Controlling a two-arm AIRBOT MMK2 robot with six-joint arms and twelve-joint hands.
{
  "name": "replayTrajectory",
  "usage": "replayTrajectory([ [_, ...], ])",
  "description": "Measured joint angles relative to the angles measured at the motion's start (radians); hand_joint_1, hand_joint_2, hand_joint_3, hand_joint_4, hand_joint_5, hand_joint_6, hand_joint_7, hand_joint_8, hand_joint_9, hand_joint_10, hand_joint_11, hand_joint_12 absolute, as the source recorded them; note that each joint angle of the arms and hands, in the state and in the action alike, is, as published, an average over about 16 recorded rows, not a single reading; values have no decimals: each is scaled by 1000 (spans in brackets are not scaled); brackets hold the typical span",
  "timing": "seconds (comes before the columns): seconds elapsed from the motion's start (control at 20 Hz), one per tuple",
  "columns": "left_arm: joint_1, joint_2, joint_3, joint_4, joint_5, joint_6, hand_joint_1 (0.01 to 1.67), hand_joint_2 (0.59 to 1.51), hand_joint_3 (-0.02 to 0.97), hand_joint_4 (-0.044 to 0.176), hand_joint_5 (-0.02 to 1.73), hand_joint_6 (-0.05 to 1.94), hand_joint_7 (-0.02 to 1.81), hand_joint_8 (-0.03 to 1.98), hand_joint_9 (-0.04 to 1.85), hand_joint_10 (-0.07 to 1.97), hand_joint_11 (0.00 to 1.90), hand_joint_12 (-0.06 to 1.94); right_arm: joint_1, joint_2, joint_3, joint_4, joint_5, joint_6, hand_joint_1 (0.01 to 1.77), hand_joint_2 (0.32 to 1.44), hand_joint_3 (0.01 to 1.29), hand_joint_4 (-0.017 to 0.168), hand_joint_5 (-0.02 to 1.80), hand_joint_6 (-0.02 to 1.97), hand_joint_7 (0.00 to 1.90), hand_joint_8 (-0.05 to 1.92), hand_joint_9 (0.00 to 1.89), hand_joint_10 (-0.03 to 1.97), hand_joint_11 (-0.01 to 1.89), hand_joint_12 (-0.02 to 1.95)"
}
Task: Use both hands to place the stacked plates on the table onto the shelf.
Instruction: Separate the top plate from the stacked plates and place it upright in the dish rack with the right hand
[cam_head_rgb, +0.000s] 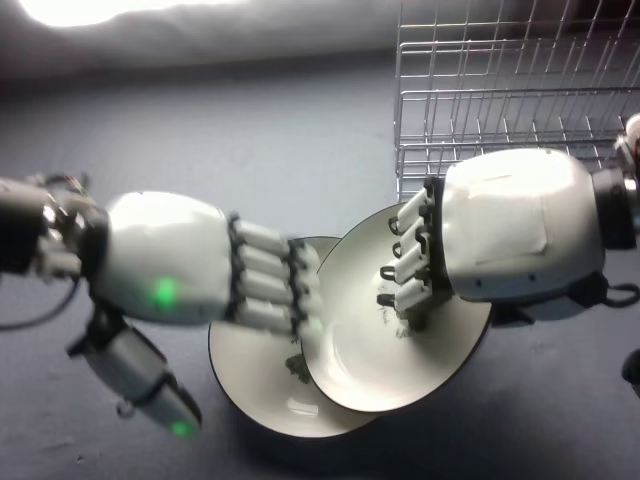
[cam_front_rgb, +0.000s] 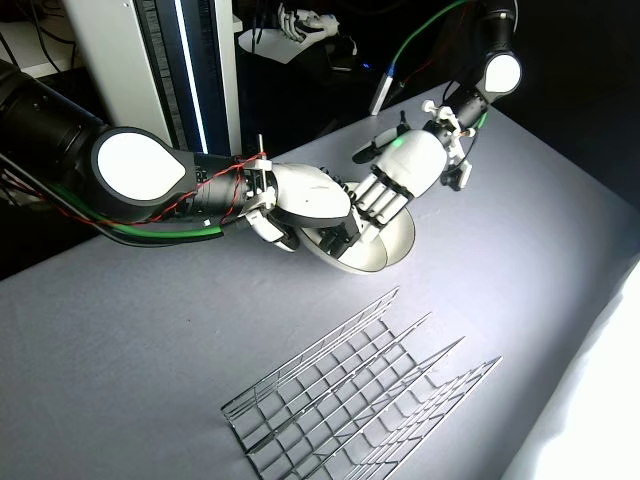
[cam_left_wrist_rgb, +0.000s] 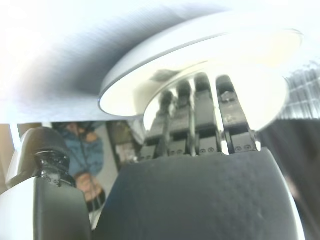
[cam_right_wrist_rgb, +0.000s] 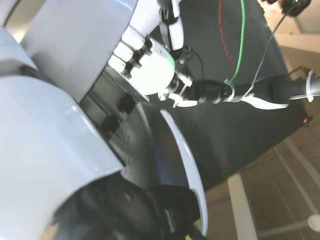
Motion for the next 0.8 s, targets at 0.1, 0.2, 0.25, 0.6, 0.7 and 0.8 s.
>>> replayTrajectory([
  [0.1,-24,23,-5,-5,3,-6,16,1078,-2,1,71,-4,91,5,94,10,21,150,12,3,-2,16,-2,1,1265,1011,14,-4,772,532,824,645,851,1129,725,1321],
  [0.2,-49,48,-7,-9,7,-15,15,1079,-2,2,77,1,99,8,95,10,21,148,26,7,-4,36,-6,2,1273,1011,14,-2,778,632,832,702,853,1191,720,1320],
  [0.25,-62,60,-8,-10,9,-21,15,1079,-2,3,80,4,103,10,96,10,21,147,33,8,-6,46,-7,2,1277,1011,14,-1,783,679,837,726,855,1203,716,1321],
  [0.6,-136,139,-1,-24,11,-95,15,1079,-2,0,82,8,112,11,103,9,24,142,82,21,-22,147,-12,7,1301,1011,14,1,831,936,893,840,857,1209,696,1330],
  [0.7,-148,155,6,-28,11,-119,15,1080,-2,0,83,8,113,11,103,10,25,141,97,24,-27,190,-13,9,1307,1012,14,2,846,985,909,868,858,1211,694,1331],
  [0.8,-155,169,14,-30,13,-142,14,1080,-2,0,85,8,114,11,104,10,25,141,112,25,-32,237,-14,13,1312,1012,14,1,859,1029,924,900,857,1214,694,1334],
])
